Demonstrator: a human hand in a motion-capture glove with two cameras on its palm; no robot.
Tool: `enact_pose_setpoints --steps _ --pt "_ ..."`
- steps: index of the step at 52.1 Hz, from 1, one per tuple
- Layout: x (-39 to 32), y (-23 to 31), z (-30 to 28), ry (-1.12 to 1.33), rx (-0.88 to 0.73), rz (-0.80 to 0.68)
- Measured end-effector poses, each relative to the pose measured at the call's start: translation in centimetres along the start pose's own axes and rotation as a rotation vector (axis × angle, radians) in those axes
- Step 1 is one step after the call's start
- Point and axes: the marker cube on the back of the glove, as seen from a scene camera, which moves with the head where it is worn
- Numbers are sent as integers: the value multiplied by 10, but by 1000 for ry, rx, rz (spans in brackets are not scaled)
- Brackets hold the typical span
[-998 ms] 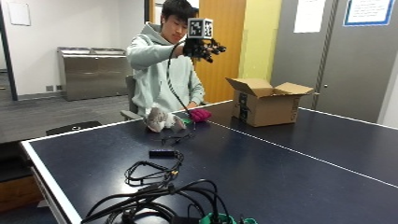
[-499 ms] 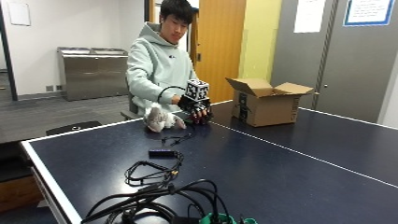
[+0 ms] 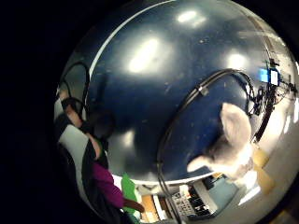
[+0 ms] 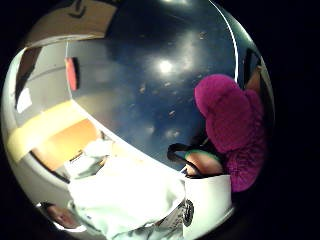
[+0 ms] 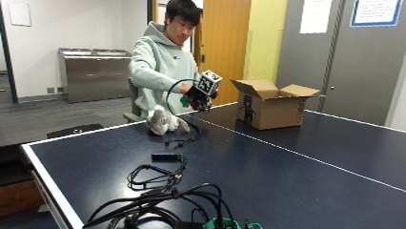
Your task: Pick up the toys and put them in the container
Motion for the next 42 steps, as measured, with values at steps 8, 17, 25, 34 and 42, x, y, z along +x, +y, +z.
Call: enact_pose_setpoints --steps 8,17,25,34,42 --pt "-78 46 -68 34 76 -142" --pt "-155 64 -187 97 346 -332" --pt "-243 53 -231 4 531 -513" --pt "-267 -9 -224 -29 567 -362" --pt "-206 -29 -213 9 478 -618"
